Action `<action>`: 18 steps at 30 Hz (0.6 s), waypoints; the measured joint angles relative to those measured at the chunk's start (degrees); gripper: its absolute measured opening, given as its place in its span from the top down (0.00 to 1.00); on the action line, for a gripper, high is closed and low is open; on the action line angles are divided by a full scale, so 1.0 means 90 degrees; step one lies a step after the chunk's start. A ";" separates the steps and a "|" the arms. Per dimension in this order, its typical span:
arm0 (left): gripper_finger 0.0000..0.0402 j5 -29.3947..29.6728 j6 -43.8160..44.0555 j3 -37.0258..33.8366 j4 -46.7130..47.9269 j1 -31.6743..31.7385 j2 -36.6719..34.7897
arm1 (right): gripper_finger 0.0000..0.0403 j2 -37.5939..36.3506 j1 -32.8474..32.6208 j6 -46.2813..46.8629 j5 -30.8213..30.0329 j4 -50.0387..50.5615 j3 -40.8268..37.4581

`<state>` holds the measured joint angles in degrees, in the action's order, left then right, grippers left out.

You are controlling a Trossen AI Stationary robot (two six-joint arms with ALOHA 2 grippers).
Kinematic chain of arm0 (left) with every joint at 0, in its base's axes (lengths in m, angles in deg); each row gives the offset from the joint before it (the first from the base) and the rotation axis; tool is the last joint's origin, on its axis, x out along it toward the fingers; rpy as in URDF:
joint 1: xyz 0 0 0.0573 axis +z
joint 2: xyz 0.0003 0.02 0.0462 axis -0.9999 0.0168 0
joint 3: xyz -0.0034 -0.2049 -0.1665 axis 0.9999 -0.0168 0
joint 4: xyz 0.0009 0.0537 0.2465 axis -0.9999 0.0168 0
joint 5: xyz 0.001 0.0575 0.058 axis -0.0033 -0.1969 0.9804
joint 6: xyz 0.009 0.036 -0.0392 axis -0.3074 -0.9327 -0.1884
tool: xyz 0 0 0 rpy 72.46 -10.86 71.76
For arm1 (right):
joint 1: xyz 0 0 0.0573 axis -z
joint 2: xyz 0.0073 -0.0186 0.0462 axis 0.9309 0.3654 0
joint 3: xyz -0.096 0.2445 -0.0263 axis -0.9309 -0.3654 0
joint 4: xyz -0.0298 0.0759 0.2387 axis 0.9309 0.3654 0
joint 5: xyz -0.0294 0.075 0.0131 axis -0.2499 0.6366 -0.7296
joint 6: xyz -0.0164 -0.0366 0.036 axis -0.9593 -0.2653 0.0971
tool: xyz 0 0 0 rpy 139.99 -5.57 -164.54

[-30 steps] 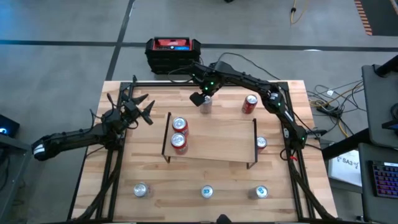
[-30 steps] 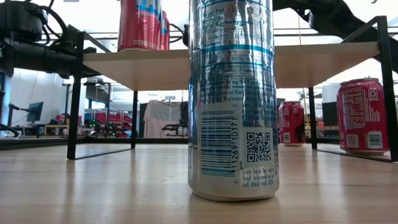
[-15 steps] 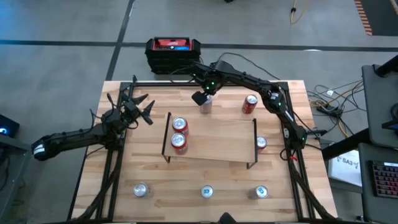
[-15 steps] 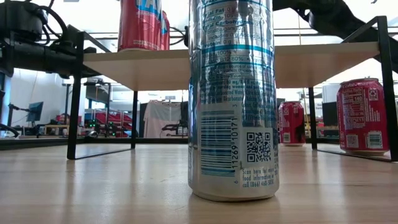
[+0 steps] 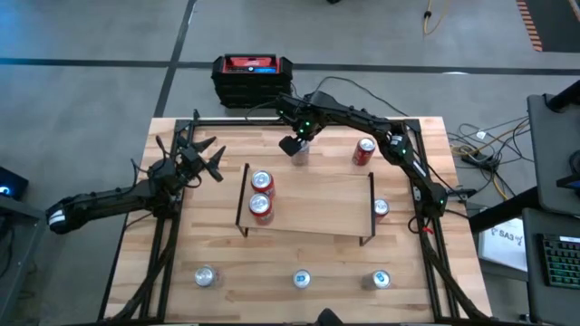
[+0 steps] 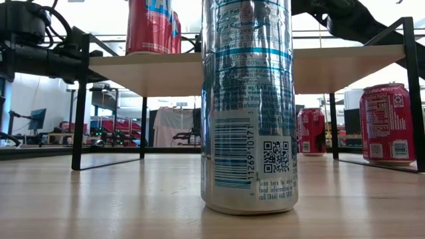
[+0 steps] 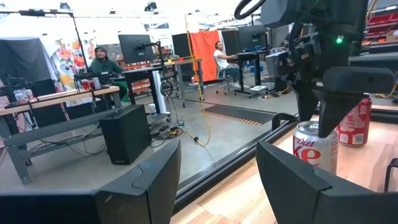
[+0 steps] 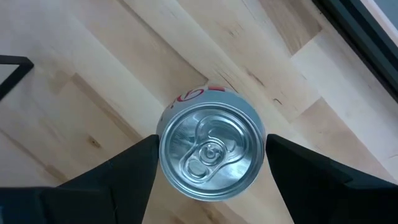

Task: Place canned beverage on shelf
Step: Put the top silver soda can on the shelf

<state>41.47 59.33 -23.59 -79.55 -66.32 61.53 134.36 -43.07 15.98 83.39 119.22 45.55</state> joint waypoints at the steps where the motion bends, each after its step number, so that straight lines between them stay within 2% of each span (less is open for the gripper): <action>1: 0.51 0.0000 0.0000 0.0000 0.0000 0.0000 0.0000 | 0.29 0.0000 0.0000 0.0000 -0.0005 -0.0004 -0.0011; 18: 0.51 0.0000 0.0000 0.0000 0.0000 -0.0002 0.0000 | 0.29 -0.0010 -0.0020 -0.0035 -0.0178 -0.0171 -0.0277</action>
<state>41.47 59.33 -23.59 -79.55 -66.33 61.53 134.27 -43.25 15.67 81.79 117.68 43.06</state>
